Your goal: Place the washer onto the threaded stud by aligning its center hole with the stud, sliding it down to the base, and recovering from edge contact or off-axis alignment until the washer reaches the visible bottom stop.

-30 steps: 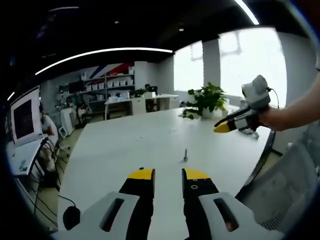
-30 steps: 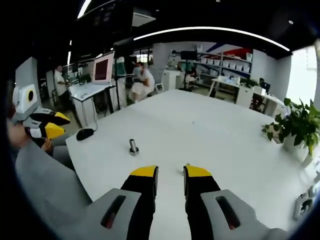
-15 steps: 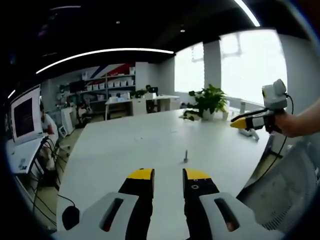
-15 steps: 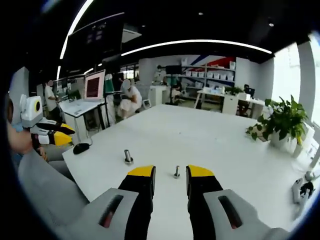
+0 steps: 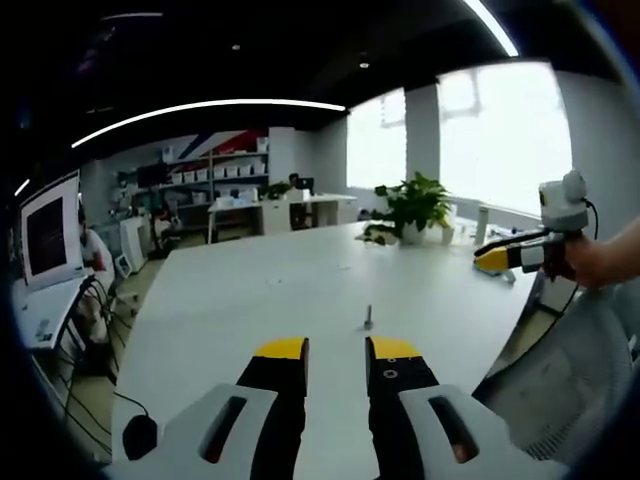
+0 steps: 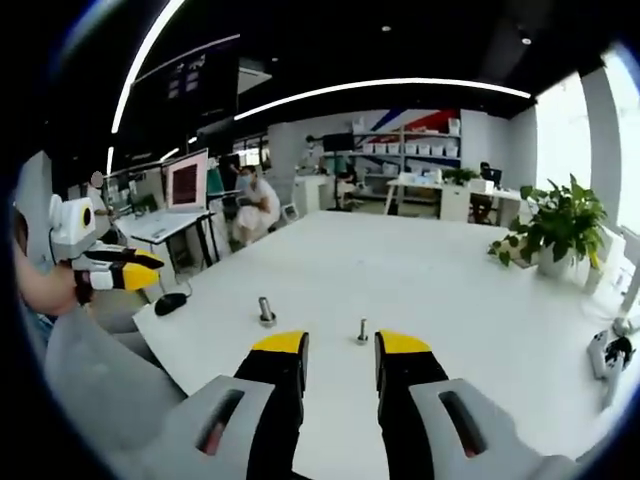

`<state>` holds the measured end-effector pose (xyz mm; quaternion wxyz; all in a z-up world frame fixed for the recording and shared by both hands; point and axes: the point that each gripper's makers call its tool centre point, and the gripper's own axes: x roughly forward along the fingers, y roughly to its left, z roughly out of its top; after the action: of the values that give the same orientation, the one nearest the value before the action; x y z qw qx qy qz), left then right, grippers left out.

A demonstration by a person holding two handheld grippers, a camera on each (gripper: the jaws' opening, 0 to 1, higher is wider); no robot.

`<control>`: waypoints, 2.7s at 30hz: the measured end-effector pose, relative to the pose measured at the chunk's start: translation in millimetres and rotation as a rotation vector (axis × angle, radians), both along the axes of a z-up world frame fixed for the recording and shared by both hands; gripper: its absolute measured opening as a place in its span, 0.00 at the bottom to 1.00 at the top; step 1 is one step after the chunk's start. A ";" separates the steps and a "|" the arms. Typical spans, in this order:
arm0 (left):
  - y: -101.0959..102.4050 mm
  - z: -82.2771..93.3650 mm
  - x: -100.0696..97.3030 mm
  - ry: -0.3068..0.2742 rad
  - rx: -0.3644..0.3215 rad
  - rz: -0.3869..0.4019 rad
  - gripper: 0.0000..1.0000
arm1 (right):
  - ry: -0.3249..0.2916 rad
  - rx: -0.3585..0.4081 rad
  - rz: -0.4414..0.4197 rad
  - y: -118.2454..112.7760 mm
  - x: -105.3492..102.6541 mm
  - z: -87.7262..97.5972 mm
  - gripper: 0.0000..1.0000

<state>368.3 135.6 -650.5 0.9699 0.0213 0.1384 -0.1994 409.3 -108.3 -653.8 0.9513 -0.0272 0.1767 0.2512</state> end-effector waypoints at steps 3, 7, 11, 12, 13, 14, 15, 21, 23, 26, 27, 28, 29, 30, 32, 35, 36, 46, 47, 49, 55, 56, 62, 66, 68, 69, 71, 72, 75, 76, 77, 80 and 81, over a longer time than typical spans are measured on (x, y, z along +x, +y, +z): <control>-0.1 -0.6 0.8 0.005 -0.003 0.001 0.21 | 0.007 -0.006 -0.006 -4.0 -5.4 -1.7 0.29; 0.7 -0.1 0.2 0.001 -0.003 0.004 0.21 | 0.009 -0.017 -0.006 -5.7 -12.5 -5.0 0.30; 0.5 0.3 -0.3 -0.002 -0.006 0.008 0.21 | 0.019 -0.076 -0.004 -7.4 -11.3 -15.8 0.30; -0.2 1.7 -0.5 -0.011 0.001 0.005 0.21 | 0.004 -0.060 -0.003 -7.1 -11.2 -11.9 0.30; -0.1 3.0 -0.4 -0.016 -0.001 0.006 0.21 | -0.009 -0.048 -0.002 -6.8 -11.6 -8.7 0.29; 0.3 4.4 -1.0 -0.020 -0.009 0.010 0.21 | -0.023 -0.054 0.002 -7.1 -12.9 -8.2 0.29; 0.4 4.3 -1.2 -0.018 -0.012 0.012 0.21 | -0.027 -0.059 0.005 -7.0 -13.7 -9.4 0.30; -1.1 5.6 -0.7 -0.029 -0.006 0.006 0.21 | -0.063 -0.085 0.029 1.3 -12.2 -6.4 0.38; 2.0 5.9 0.1 -0.029 -0.013 0.016 0.21 | -0.050 -0.109 0.045 4.2 -12.5 -12.1 0.40; 6.2 7.2 -0.6 -0.036 -0.018 0.034 0.21 | -0.048 -0.112 0.068 10.4 -14.8 -13.8 0.40; 6.9 7.2 -0.4 -0.037 -0.015 0.037 0.21 | -0.046 -0.119 0.071 11.4 -15.8 -14.2 0.40; 7.1 7.4 -0.9 -0.038 -0.014 0.038 0.21 | -0.046 -0.123 0.076 12.6 -16.0 -14.9 0.40; 7.2 7.1 -0.6 -0.036 -0.016 0.038 0.21 | -0.032 -0.133 0.082 13.8 -16.8 -17.0 0.40; 6.9 7.0 -0.6 -0.035 -0.015 0.037 0.21 | -0.022 -0.138 0.081 13.8 -17.1 -18.3 0.40; 5.6 7.4 -0.6 -0.036 -0.015 0.034 0.21 | -0.019 -0.161 0.090 13.0 -17.6 -21.4 0.41; 2.1 4.8 -1.2 -0.025 -0.013 0.021 0.21 | -0.018 -0.156 0.093 12.6 -18.9 -20.9 0.41; -1.2 3.4 -1.2 -0.019 -0.012 0.006 0.21 | -0.019 -0.160 0.091 11.8 -18.4 -21.0 0.41; 0.0 4.8 0.0 -0.024 -0.019 0.011 0.21 | -0.020 -0.130 0.031 -2.8 -11.6 -18.8 0.42; 0.2 4.5 0.5 -0.022 -0.017 0.012 0.21 | -0.012 -0.120 0.023 -4.5 -10.8 -20.0 0.42; -0.4 3.7 -0.2 -0.018 -0.020 0.011 0.21 | -0.006 -0.115 0.008 -6.7 -11.1 -20.9 0.42; -2.4 2.6 -1.0 -0.016 -0.008 0.003 0.21 | -0.011 -0.121 0.003 -6.5 -11.3 -19.8 0.42; -2.2 2.4 -0.9 -0.015 -0.007 0.003 0.21 | -0.017 -0.129 0.003 -6.9 -10.8 -19.2 0.42; -3.0 2.2 -0.8 -0.013 -0.009 -0.001 0.21 | -0.014 -0.136 0.012 -5.3 -10.8 -20.5 0.42; 1.3 3.9 0.2 -0.016 -0.018 0.017 0.21 | -0.013 -0.135 0.010 -6.2 -10.5 -20.7 0.42; 1.0 3.6 0.1 -0.015 -0.020 0.017 0.21 | -0.012 -0.131 0.006 -6.3 -10.5 -20.5 0.42; 0.3 3.4 -0.4 -0.015 -0.018 0.014 0.21 | -0.013 -0.133 0.005 -6.4 -10.5 -20.5 0.42; -1.5 2.3 -0.8 -0.012 -0.012 0.007 0.21 | -0.014 -0.136 0.001 -7.7 -10.2 -20.7 0.42; -2.4 1.6 -1.0 -0.011 -0.007 0.005 0.21 | -0.011 -0.135 -0.001 -8.0 -10.0 -21.1 0.42; -2.4 1.4 -0.7 -0.009 -0.006 0.004 0.21 | -0.003 -0.140 -0.002 -8.7 -9.7 -23.4 0.42; -1.9 1.1 -0.6 -0.008 -0.008 0.006 0.21 | -0.002 -0.140 -0.001 -8.5 -9.7 -23.5 0.42; -1.6 1.1 -0.4 -0.008 -0.008 0.007 0.21 | -0.003 -0.140 0.000 -8.3 -9.7 -23.5 0.42; -1.1 0.5 -0.6 -0.005 -0.009 0.010 0.21 | -0.003 -0.144 0.006 -7.1 -10.3 -23.7 0.42; -1.3 0.1 -0.6 -0.004 -0.008 0.009 0.21 | -0.002 -0.144 0.006 -7.6 -10.2 -23.7 0.42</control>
<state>367.7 134.3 -650.4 0.9711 0.0174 0.1359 -0.1954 399.1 -115.9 -677.5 0.9463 -0.0965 0.1931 0.2407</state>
